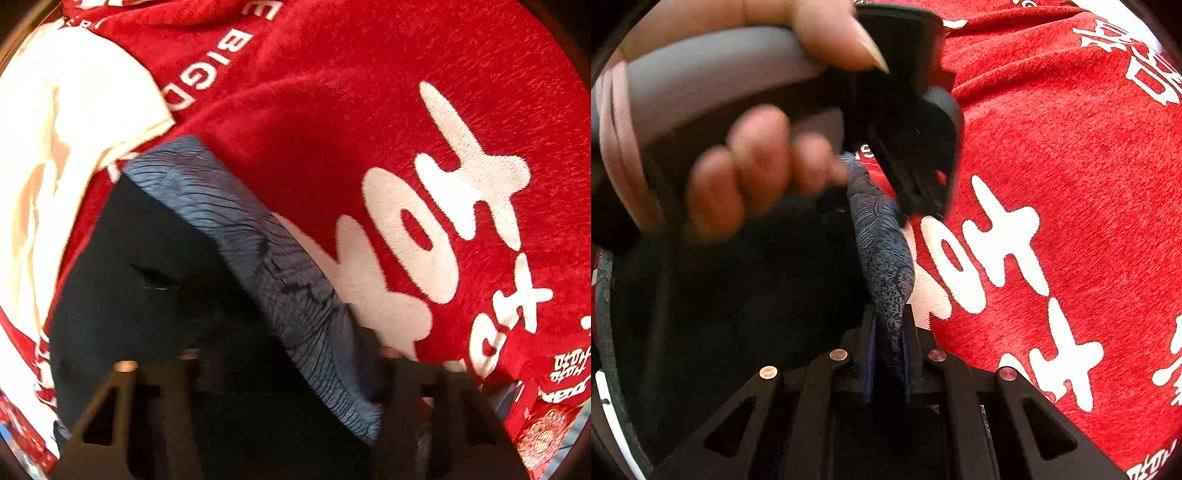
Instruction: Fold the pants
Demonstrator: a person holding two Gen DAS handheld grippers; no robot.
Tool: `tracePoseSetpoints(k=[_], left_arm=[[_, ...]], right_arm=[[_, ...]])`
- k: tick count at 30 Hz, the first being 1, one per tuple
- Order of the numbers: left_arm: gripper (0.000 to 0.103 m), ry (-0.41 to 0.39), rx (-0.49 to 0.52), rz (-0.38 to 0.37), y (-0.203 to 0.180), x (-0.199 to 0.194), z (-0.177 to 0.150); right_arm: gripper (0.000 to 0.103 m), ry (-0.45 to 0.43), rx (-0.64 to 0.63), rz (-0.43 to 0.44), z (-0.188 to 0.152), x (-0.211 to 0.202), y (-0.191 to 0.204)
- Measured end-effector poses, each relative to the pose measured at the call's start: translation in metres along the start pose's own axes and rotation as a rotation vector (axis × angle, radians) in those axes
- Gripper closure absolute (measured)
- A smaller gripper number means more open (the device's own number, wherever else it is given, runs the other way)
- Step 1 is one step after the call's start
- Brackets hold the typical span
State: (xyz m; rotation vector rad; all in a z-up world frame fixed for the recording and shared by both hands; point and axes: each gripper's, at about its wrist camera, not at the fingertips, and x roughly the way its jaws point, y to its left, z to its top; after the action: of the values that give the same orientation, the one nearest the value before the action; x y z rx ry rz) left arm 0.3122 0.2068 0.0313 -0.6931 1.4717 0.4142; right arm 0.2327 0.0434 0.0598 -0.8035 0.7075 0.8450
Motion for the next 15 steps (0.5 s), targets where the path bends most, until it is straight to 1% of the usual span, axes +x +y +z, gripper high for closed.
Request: tracePoseSetpoints(k=[1,2,3,6,8,11,15], left_arm=[[0.069,-0.01,0.005,-0.03,0.004,-0.004,-0.002],[0.075,-0.02,0.017,-0.058,0.007,-0.007,-0.004],[0.079,-0.04,0.029,-0.069,0.009,-0.013,-0.01],[0.083,-0.103,0.05,-0.104,0.014,-0.03,-0.028],[0.084,-0.161,0.057,-0.147,0.017,-0.046,-0.036],[0.085,-0.254,0.076,-0.212,0.023,-0.072,-0.06],[0.085,-0.401,0.127,-0.285,0.035,-0.107,-0.105]], right_arm=[[0.09,-0.001,0.014,0.007,0.0,0.001,-0.002],[0.09,-0.003,0.028,0.012,0.0,0.001,-0.003],[0.09,-0.006,0.044,0.017,0.001,0.0,-0.005],[0.09,-0.015,0.07,0.03,0.0,-0.007,-0.004],[0.09,-0.019,0.068,0.024,-0.001,-0.014,0.002],[0.09,-0.034,0.08,0.002,-0.003,-0.028,0.011],[0.09,-0.067,0.119,-0.031,-0.005,-0.056,0.022]])
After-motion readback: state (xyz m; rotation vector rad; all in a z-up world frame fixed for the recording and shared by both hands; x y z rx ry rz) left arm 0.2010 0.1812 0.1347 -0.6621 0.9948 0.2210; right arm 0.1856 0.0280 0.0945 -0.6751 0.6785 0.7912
